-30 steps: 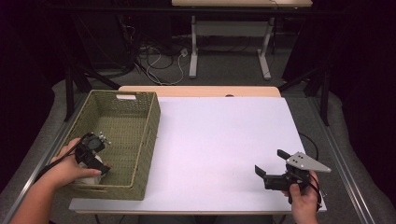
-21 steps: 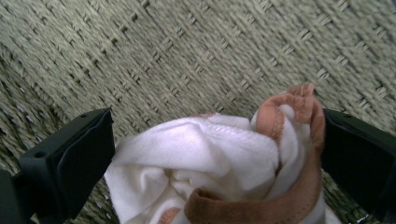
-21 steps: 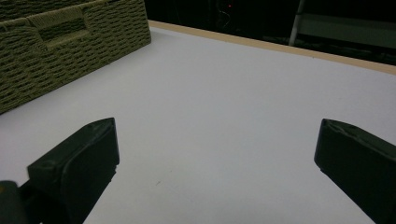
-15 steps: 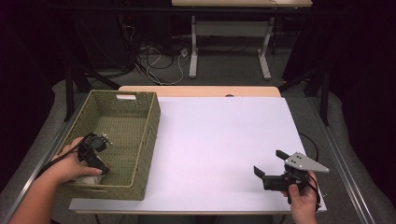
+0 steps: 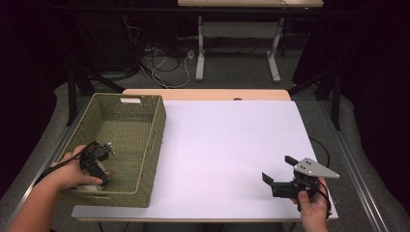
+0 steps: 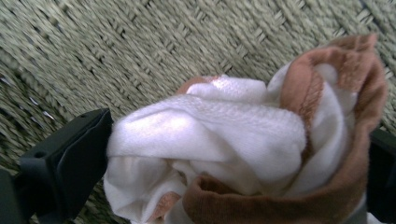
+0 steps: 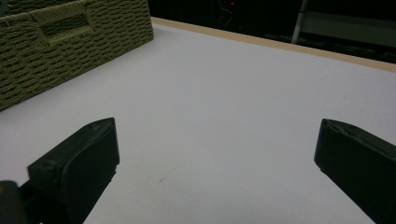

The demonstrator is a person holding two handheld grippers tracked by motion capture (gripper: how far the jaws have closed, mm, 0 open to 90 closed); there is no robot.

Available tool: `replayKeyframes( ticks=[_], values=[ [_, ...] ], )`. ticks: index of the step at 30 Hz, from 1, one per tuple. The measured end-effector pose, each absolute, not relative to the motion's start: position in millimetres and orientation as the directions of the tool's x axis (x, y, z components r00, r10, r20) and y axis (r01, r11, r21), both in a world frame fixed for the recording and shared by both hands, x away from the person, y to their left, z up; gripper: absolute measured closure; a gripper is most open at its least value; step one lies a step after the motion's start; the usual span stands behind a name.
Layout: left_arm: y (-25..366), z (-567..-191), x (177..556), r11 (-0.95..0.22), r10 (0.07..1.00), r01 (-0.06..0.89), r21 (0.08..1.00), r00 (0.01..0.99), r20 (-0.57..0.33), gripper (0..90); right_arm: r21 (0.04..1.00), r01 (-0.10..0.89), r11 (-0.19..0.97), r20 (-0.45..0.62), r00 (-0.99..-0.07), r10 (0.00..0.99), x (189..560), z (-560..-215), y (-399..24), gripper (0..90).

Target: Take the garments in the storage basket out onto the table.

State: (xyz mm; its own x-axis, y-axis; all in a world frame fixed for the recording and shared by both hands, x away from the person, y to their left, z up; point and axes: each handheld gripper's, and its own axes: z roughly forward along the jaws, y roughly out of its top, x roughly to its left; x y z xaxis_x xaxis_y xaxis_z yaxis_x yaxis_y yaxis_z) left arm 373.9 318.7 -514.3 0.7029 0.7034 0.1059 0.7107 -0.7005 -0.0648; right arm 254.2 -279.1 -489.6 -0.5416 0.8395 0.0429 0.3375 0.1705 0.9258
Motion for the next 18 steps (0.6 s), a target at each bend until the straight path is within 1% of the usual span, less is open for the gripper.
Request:
replayKeyframes(
  ticks=[18],
  values=[
    [319.6, -525.3, 369.0, -0.702, 0.698, 0.705, -0.102, 0.709, 0.1, 0.4, 0.921, 0.34, 0.189, 0.029, -0.546, 0.838, 254.7, -490.8, -278.6, 0.0]
  ],
)
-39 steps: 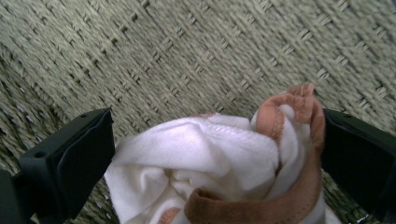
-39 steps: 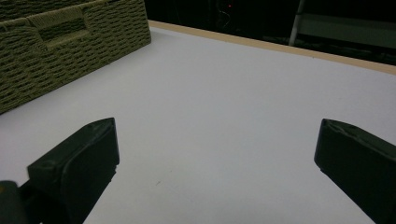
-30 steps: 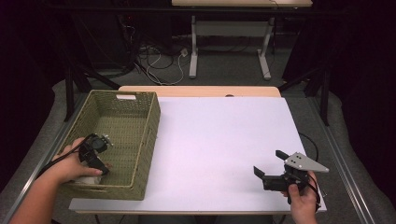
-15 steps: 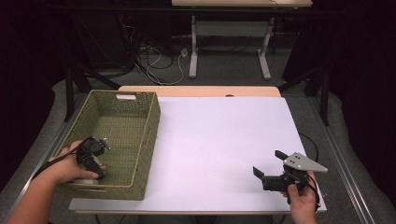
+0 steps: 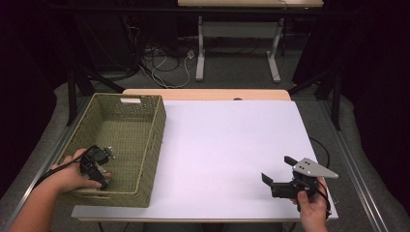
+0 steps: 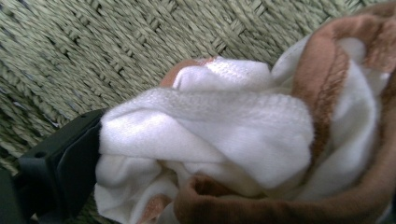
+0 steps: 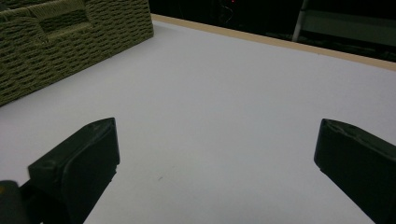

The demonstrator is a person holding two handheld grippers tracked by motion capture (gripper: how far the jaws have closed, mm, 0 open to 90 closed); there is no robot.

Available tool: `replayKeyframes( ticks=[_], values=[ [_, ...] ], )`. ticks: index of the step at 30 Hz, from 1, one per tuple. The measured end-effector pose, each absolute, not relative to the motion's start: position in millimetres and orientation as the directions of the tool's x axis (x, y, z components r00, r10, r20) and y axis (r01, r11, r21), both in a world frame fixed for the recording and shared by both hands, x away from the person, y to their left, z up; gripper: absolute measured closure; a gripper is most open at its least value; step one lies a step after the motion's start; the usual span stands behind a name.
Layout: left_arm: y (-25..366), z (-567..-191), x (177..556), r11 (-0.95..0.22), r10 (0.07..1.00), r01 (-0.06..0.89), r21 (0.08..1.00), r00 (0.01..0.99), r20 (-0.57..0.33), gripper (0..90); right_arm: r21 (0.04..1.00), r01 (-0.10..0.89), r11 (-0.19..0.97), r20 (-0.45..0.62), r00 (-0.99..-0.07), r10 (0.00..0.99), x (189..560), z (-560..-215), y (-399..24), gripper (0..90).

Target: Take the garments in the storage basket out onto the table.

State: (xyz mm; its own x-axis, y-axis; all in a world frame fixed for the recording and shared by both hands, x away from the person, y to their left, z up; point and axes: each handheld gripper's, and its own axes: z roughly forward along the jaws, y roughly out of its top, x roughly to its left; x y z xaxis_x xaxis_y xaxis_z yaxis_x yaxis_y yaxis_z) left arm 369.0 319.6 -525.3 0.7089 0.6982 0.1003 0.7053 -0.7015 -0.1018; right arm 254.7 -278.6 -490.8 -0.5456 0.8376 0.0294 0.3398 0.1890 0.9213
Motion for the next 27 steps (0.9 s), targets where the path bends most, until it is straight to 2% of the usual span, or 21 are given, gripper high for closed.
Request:
replayKeyframes(
  ticks=[5, 10, 14, 21, 27],
  values=[
    [319.7, -527.0, 369.1, -0.698, 0.701, 0.707, -0.11, 0.707, 0.094, 0.7, 0.924, 0.334, 0.185, 0.03, -0.546, 0.837, 255.3, -491.8, -278.9, 0.0],
    [319.5, -526.5, 371.5, -0.699, 0.7, 0.704, -0.129, 0.71, 0.077, 6.4, 0.923, 0.338, 0.184, 0.029, -0.538, 0.842, 255.0, -491.6, -279.7, 0.0],
    [319.7, -524.0, 372.9, -0.698, 0.704, 0.702, -0.145, 0.709, 0.045, 16.0, 0.924, 0.335, 0.182, 0.028, -0.537, 0.843, 255.2, -491.7, -280.1, 0.0],
    [318.8, -522.3, 372.4, -0.69, 0.716, 0.709, -0.147, 0.698, 0.01, 27.1, 0.924, 0.339, 0.179, 0.032, -0.535, 0.844, 255.1, -492.2, -279.5, 0.0],
    [318.6, -517.9, 370.8, -0.716, 0.691, 0.684, -0.14, 0.723, -0.005, 45.2, 0.924, 0.34, 0.176, 0.033, -0.529, 0.848, 255.5, -492.7, -280.1, 0.7]
  ],
)
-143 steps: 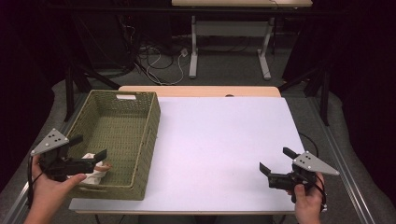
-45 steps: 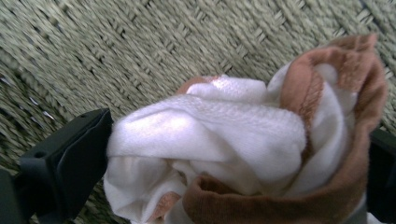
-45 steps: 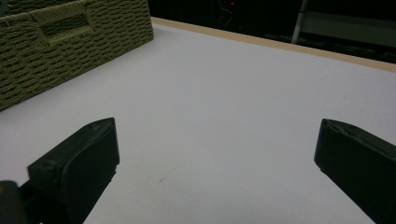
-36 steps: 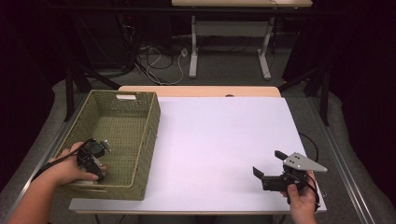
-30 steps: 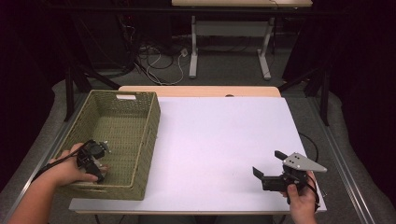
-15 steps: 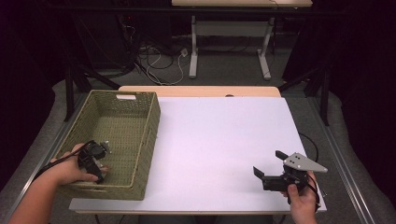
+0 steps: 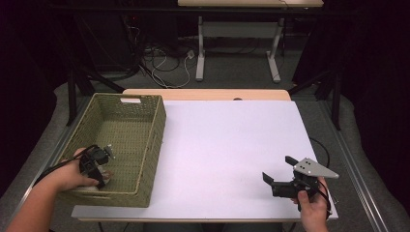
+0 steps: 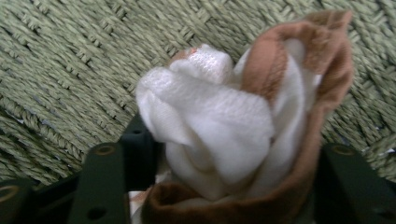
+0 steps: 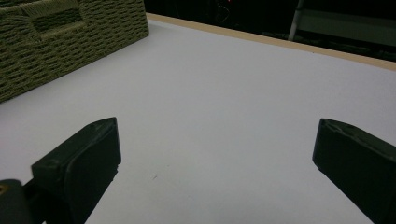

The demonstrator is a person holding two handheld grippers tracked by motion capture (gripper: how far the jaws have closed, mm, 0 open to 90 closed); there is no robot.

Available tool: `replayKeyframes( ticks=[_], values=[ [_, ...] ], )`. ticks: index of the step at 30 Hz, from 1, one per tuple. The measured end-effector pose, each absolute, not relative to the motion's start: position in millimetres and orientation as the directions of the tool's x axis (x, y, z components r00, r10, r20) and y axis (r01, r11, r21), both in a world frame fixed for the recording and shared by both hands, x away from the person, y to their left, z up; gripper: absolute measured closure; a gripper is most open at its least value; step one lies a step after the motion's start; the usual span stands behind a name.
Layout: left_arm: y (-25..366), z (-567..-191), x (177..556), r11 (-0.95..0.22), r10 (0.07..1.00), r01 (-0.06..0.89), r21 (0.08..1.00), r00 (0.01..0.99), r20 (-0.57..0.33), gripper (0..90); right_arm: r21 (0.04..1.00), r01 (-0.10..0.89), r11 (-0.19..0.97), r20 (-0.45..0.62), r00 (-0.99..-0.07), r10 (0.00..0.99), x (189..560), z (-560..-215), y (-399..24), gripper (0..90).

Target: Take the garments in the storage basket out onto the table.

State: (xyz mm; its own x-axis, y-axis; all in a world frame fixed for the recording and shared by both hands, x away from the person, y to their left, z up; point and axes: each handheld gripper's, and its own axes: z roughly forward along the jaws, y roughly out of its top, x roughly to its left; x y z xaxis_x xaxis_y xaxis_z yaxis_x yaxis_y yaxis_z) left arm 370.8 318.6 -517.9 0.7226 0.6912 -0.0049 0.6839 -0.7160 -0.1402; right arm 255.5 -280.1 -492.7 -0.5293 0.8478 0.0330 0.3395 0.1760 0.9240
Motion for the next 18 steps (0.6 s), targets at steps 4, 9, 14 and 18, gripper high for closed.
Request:
replayKeyframes(
  ticks=[4, 9, 14, 18],
  values=[
    [317.4, -516.9, 369.3, -0.732, 0.674, 0.667, -0.139, 0.739, -0.006, 52.8, 0.923, 0.341, 0.178, 0.033, -0.532, 0.846, 255.5, -492.6, -279.8, 0.7],
    [316.0, -516.2, 368.2, -0.751, 0.65, 0.645, -0.14, 0.76, 0.014, 59.3, 0.921, 0.345, 0.182, 0.031, -0.531, 0.847, 255.4, -492.6, -280.1, 1.3],
    [314.3, -515.7, 368.1, -0.749, 0.651, 0.648, -0.138, 0.758, 0.027, 60.7, 0.92, 0.346, 0.183, 0.03, -0.528, 0.848, 256.0, -492.7, -279.7, 2.4],
    [313.2, -513.6, 369.1, -0.754, 0.642, 0.642, -0.139, 0.765, 0.05, 60.9, 0.921, 0.342, 0.184, 0.027, -0.529, 0.848, 255.5, -492.2, -279.9, 2.4]
  ],
)
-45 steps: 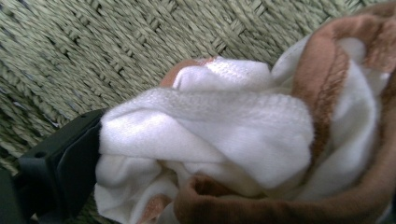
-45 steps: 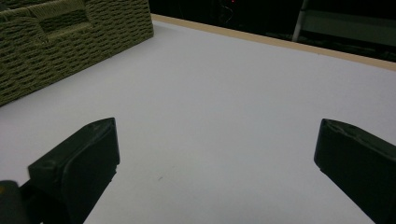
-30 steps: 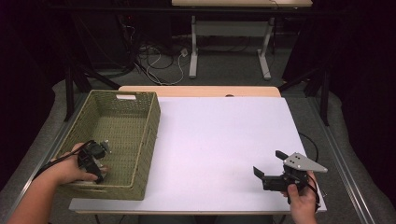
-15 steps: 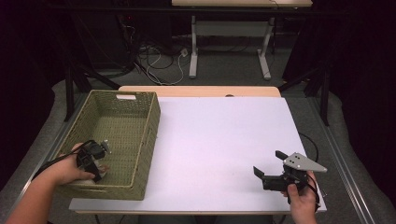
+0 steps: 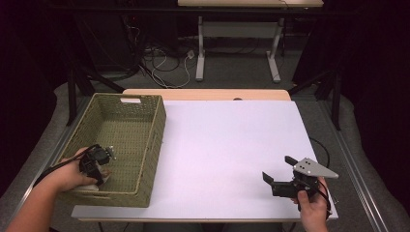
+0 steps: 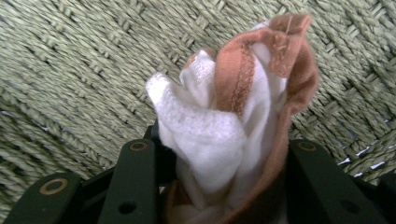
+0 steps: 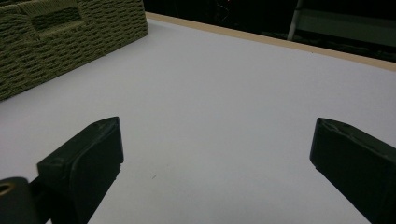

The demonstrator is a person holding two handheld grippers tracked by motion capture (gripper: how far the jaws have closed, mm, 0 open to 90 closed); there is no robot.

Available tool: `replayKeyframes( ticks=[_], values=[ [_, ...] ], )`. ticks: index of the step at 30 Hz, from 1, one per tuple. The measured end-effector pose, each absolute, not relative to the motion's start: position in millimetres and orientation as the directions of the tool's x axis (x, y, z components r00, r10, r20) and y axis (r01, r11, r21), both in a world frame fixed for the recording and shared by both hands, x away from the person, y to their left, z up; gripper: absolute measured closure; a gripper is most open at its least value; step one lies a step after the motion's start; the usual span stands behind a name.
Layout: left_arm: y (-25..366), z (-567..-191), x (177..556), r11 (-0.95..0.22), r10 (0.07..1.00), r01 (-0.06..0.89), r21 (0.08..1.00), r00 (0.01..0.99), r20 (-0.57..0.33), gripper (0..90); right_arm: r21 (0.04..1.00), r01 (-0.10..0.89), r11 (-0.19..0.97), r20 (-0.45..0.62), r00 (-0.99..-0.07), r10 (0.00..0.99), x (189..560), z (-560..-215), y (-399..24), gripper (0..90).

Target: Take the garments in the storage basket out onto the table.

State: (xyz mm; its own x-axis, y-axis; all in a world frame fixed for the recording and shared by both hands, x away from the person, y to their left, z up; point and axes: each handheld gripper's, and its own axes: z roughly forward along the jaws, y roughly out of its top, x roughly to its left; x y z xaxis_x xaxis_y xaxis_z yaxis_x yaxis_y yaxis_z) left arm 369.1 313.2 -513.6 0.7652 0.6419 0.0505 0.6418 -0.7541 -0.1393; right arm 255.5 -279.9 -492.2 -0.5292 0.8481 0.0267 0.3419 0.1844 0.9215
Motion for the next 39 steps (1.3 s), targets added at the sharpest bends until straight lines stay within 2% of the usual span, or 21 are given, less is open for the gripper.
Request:
replayKeyframes(
  ticks=[21, 32, 39],
  values=[
    [307.5, -486.4, 378.4, -0.736, 0.664, 0.673, -0.08, 0.739, 0.115, 61.1, 0.922, 0.344, 0.178, 0.032, -0.526, 0.85, 256.5, -492.7, -280.9, 2.3],
    [321.4, -475.4, 376.3, -0.678, 0.733, 0.735, 0.024, 0.673, 0.102, 61.0, 0.919, 0.35, 0.183, 0.029, -0.521, 0.853, 256.7, -493.2, -281.4, 2.3],
    [340.6, -461.6, 374.5, -0.546, 0.837, 0.818, 0.182, 0.542, 0.078, 61.0, 0.919, 0.348, 0.186, 0.026, -0.524, 0.851, 257.7, -493.8, -281.6, 2.4]
  ],
)
